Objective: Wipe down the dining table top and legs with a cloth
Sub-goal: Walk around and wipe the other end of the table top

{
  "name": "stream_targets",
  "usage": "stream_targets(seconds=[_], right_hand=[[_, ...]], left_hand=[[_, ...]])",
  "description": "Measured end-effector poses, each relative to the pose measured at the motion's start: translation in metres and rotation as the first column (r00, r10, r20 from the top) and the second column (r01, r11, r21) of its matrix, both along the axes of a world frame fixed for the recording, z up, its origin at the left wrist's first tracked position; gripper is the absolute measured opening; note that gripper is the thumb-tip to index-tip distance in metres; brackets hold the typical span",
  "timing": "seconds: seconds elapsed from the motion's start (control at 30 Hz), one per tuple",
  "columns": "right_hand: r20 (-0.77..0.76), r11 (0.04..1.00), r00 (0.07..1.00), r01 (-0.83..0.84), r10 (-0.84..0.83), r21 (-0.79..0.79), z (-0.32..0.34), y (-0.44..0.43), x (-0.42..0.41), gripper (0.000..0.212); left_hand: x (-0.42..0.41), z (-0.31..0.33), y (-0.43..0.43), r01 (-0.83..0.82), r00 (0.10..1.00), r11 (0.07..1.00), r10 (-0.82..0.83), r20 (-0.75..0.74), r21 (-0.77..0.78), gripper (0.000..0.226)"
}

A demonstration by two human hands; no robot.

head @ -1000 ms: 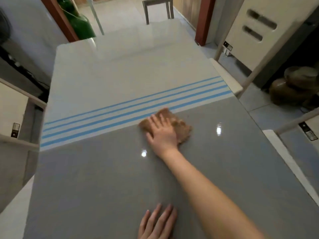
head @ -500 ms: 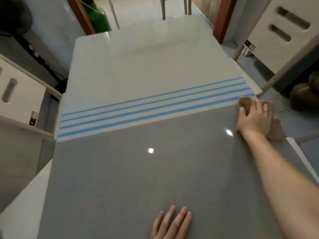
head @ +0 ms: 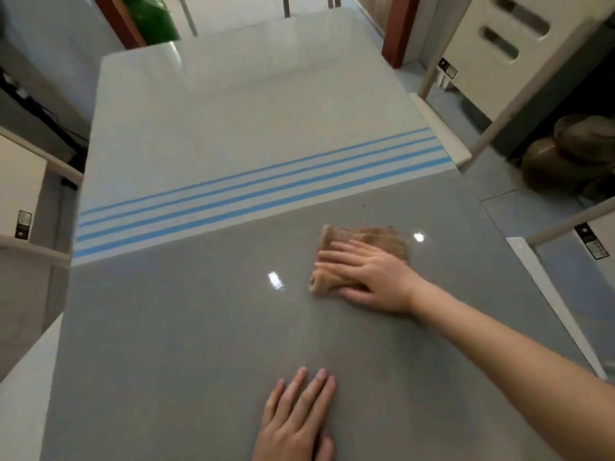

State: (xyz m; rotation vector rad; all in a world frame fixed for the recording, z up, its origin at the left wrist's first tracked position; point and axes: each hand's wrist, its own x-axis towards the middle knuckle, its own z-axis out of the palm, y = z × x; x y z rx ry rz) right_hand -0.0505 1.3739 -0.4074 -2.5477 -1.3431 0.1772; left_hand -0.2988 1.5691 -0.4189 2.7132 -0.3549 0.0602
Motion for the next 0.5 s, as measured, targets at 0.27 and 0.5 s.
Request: stream_targets(seconds=[0.27, 0.5], right_hand=[[-0.016, 0.423, 0.424, 0.906, -0.906, 0.033, 0.003, -0.111, 0.011, 0.069], [-0.024, 0.485, 0.487, 0.873, -0.873, 0.046, -0.005, -0.052, -0.155, 0.063]], left_hand=[[-0.002, 0.01, 0.0, 0.01, 0.998, 0.998, -0.013, -0.055, -0.066, 0.067], [-0.005, 0.01, 0.001, 0.014, 0.991, 1.0, -0.016, -0.131, -0.015, 0.067]])
